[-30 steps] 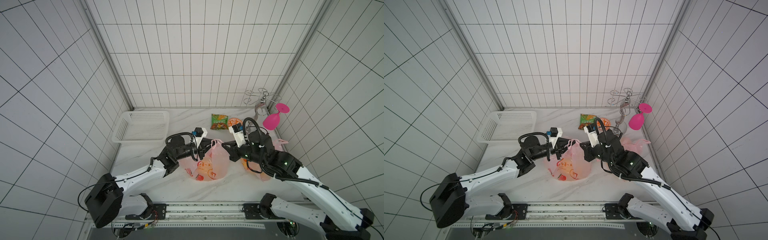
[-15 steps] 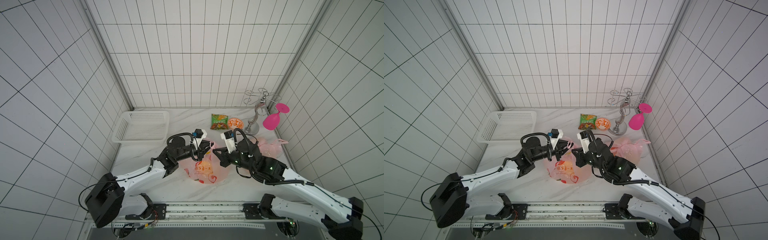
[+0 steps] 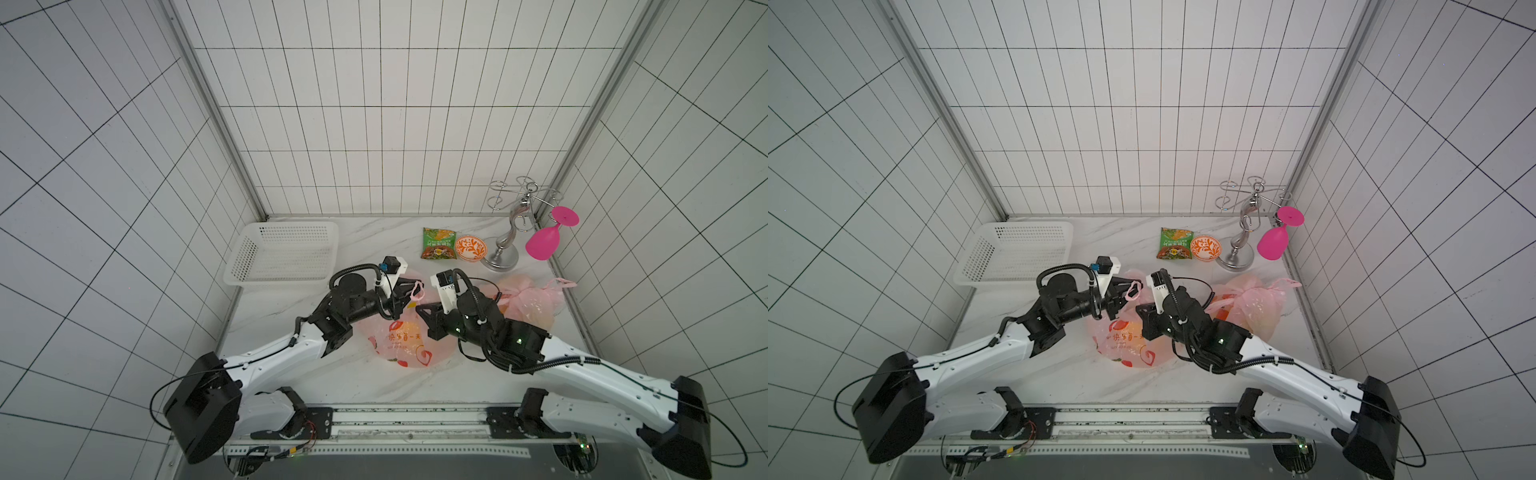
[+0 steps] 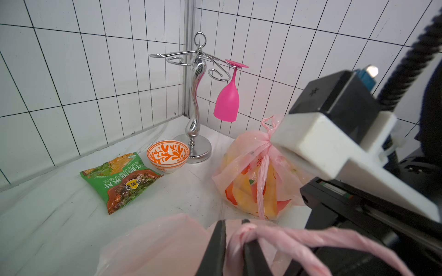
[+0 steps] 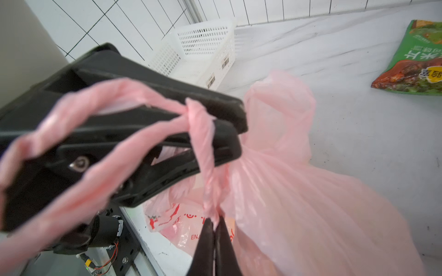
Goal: Place the banana into a plastic bag & tie a knot
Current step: Cross the plastic bag at the center of the board.
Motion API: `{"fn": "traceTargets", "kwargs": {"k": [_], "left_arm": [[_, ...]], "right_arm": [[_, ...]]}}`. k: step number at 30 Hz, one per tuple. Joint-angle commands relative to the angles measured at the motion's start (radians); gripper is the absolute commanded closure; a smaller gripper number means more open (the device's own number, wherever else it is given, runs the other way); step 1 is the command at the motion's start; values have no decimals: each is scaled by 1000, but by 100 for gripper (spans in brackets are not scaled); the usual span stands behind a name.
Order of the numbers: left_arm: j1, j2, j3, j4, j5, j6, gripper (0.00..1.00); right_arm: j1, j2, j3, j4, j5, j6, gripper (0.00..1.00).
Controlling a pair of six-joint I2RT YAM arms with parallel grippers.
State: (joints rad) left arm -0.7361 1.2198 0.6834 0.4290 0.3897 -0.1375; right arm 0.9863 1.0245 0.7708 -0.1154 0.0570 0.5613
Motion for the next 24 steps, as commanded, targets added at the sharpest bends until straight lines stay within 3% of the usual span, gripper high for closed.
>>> {"fn": "traceTargets", "kwargs": {"k": [1,8,16,24], "left_arm": [[9,-32,-3,51,-16,-20,84],[2,-29,-13,40,-12,-37,84],[-22,-46,-15,20,-24,-49,83],[-56,-53,-17,-5,-31,-57,83]], "right_arm": [[13,16,-61,23,63,12,100],[15,90,-49,144,-27,23,100],[5,65,-69,205,223,17,100],[-55,107,-64,353,224,-20,100]]}}
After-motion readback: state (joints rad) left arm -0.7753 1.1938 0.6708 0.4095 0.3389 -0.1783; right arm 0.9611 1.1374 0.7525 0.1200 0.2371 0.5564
